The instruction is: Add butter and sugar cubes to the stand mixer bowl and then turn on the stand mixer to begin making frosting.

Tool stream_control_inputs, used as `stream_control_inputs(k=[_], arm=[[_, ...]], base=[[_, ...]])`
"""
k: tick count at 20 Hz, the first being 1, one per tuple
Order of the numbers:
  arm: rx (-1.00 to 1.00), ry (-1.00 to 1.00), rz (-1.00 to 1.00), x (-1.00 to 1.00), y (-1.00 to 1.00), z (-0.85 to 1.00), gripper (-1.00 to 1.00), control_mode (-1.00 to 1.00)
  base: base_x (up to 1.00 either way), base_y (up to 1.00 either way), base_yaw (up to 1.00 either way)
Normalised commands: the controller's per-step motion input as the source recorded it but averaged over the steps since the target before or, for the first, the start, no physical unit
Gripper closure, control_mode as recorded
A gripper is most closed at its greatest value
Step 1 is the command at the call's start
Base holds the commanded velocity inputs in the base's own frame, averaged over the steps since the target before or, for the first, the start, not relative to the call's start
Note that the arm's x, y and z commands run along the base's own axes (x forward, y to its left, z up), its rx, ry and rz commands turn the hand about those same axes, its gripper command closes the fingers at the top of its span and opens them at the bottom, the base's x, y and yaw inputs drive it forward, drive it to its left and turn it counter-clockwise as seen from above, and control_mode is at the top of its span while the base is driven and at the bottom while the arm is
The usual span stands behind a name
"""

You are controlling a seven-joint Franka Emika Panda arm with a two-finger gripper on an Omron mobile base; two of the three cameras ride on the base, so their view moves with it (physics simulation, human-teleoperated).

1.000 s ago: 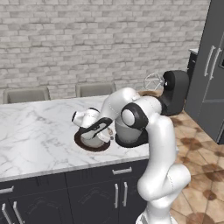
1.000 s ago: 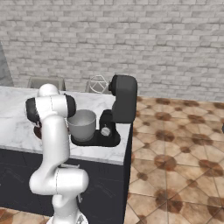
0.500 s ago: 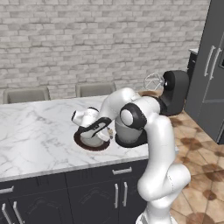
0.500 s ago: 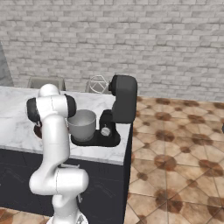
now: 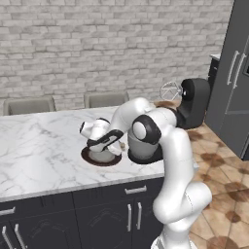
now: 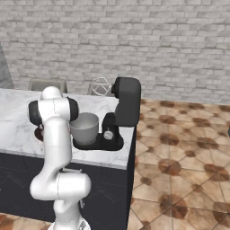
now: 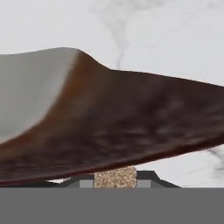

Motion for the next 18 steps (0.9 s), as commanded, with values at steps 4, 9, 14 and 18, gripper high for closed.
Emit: stream_control_inputs(k=[4, 9, 14, 18], arm=[[0.0, 0.0, 0.0, 0.0, 0.02, -0.07, 1.0, -1.0], [0.0, -0.04, 0.0, -0.27, 0.14, 0.18, 1.0, -1.0], [0.0, -0.08, 0.0, -0.34, 0.31, 0.59, 1.0, -1.0], [0.0, -0.13, 0.0, -0.25, 0.34, 0.92, 1.0, -1.0]], base=[[0.0, 0.0, 0.0], [0.0, 0.0, 0.0], [0.0, 0.0, 0.0], [0.0, 0.0, 0.0]])
